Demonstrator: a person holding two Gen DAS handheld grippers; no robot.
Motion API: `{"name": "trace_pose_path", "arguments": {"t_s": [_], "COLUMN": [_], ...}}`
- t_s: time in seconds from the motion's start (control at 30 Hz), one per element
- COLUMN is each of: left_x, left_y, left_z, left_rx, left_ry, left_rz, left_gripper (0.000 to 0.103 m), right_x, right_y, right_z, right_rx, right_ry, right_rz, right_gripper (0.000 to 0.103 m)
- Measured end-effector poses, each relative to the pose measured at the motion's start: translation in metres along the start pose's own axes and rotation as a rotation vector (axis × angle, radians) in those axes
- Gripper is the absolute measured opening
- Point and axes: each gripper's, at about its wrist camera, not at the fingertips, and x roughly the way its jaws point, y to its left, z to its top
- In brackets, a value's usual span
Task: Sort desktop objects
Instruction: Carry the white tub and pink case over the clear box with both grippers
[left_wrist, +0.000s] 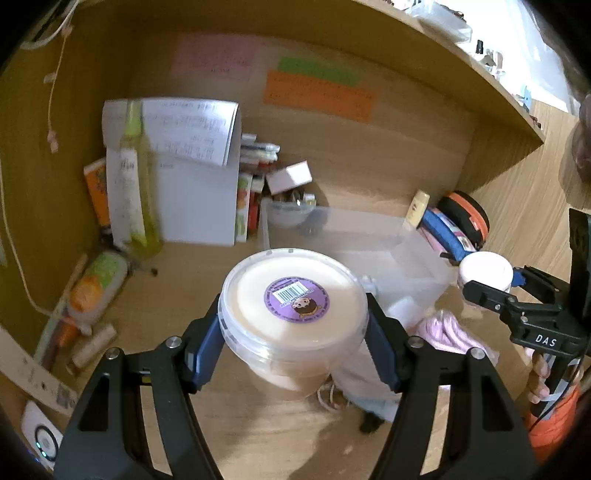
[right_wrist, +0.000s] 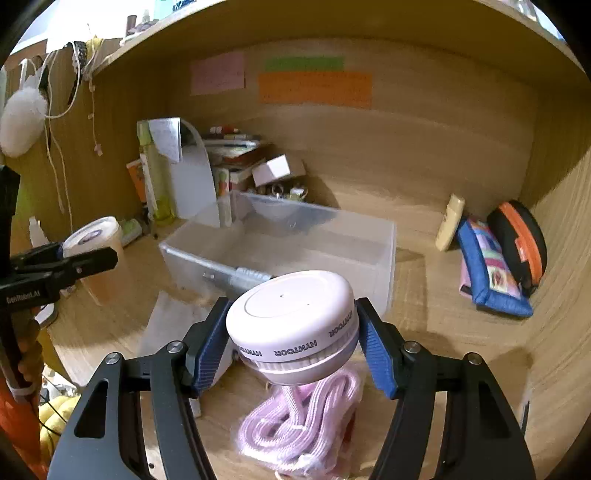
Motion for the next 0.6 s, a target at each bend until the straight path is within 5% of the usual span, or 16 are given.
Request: {"name": "trace_pose_path", "arguments": {"t_s": [0.6], "left_x": [0.045], "left_y": [-0.015], "left_z": [0.068], "left_rx": [0.030], "left_ry": [-0.021], "left_rz": [-0.039], "left_gripper": [0.068], "right_x": [0.032], "right_y": [-0.027], "right_z": [0.048], "right_rx": [0.018], "right_ry": [-0.018], "right_rz": [0.012], "right_gripper": [0.063]}}
